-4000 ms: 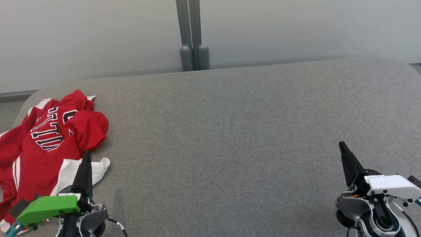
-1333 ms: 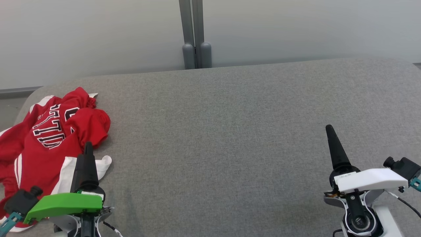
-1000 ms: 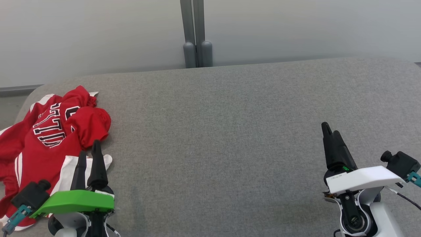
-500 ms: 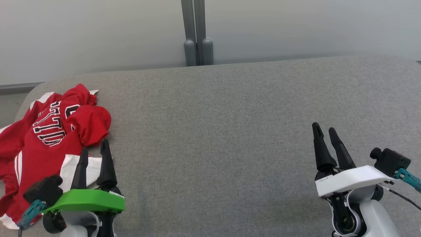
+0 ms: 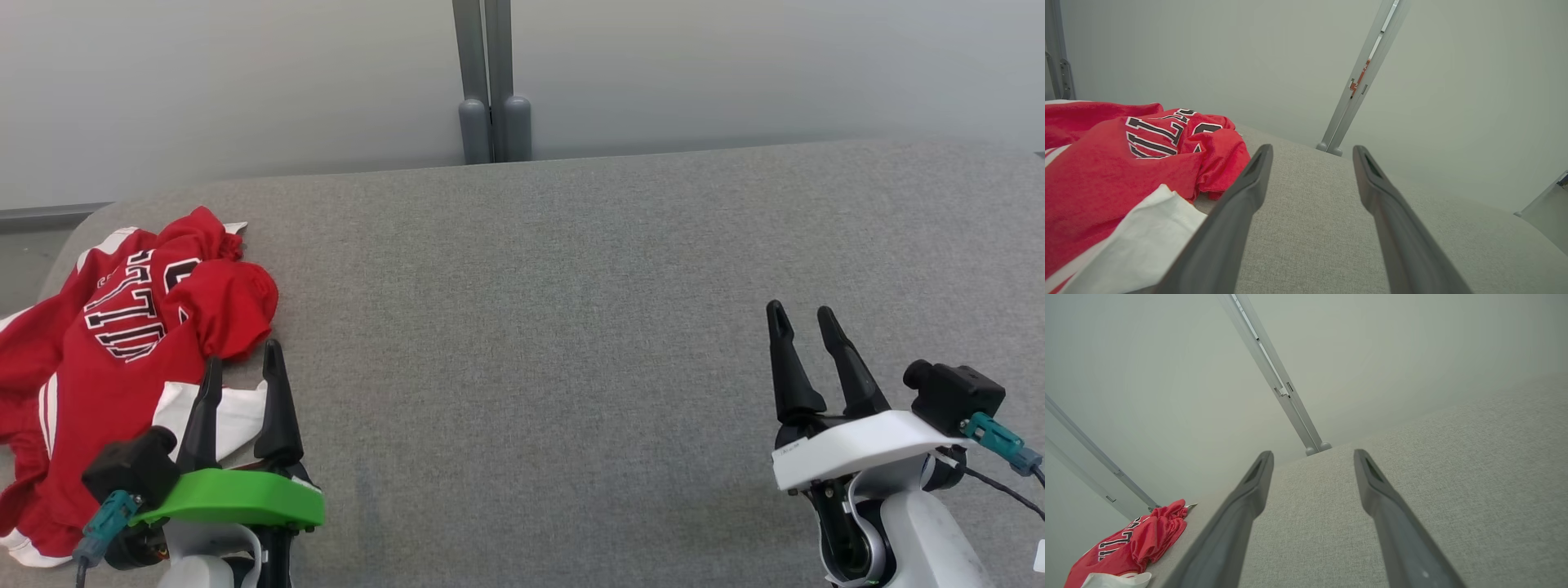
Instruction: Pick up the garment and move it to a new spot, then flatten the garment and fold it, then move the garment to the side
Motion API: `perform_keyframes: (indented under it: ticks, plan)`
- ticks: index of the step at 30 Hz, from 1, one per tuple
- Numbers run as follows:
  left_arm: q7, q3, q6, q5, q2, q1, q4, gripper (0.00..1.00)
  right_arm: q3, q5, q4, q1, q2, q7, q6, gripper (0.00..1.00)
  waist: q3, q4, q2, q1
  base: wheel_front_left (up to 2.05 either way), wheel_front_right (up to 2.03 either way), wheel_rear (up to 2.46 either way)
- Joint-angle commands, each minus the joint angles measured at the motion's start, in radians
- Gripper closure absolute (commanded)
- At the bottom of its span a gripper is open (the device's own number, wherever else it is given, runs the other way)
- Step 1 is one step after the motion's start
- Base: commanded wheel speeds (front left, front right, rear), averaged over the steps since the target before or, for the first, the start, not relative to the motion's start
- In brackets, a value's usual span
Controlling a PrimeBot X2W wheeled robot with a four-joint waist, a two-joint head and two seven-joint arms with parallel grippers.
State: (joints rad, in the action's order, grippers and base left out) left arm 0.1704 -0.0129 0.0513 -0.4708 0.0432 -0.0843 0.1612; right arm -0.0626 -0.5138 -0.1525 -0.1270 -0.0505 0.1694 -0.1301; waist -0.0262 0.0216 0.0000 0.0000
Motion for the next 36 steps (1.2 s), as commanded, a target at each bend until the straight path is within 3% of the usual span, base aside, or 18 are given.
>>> perform_keyframes:
  ticks: [1,36]
  plan:
    - [0.01,-0.002,-0.008,0.034,0.008,-0.021,-0.011,0.0,0.0,0.028,0.004,-0.019,-0.003,0.012,-0.001,0.0,0.0,0.0,0.0,0.0,0.0,0.0,0.0]
    - [0.082,-0.018,-0.035,0.281,0.01,-0.029,-0.013,0.0,-0.024,0.289,0.006,-0.029,-0.001,0.082,-0.001,0.0,-0.006,0.007,0.0,0.0,0.0,0.0,0.0]
